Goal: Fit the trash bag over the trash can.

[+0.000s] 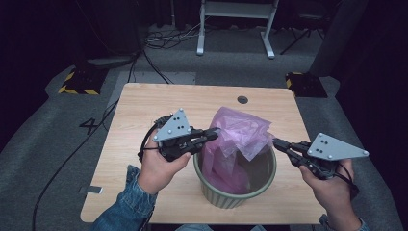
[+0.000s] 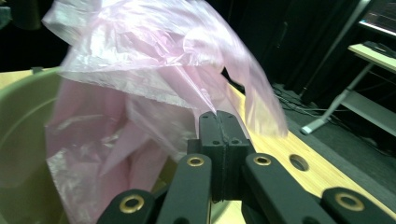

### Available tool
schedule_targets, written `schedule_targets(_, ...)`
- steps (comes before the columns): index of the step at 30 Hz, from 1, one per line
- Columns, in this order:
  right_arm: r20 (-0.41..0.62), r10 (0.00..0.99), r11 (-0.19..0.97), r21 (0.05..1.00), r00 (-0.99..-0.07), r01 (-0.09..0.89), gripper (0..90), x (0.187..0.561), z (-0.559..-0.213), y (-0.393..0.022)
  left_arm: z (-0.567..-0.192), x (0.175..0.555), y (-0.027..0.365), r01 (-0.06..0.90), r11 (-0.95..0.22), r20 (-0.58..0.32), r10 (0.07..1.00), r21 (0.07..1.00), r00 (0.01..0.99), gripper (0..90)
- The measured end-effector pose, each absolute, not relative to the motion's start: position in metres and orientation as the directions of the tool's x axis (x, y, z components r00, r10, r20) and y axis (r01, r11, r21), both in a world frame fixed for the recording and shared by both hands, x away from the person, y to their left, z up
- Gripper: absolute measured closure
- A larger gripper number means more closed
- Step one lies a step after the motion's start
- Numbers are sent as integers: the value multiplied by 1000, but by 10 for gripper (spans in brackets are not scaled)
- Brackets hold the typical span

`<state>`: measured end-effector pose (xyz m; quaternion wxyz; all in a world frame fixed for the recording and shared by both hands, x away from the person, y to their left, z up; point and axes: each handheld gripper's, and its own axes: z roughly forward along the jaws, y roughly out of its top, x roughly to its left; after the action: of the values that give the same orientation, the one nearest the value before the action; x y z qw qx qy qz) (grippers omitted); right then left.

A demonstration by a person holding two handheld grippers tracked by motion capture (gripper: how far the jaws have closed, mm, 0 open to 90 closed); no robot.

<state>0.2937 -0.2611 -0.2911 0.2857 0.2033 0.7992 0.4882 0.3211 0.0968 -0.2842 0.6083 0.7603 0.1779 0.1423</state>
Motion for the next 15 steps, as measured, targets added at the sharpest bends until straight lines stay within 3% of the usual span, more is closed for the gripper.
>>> schedule_targets(4, -266, 624, 452, 890, -735, 62, 900, 294, -292, -269, -284, 321, 104, 102, -189, -4, 460, 977, 888, 899)
schedule_targets(15, -170, 717, 412, 886, -676, 213, 900, 300, -302, -312, -298, 326, 148, 166, -158, -51, 557, 973, 829, 900)
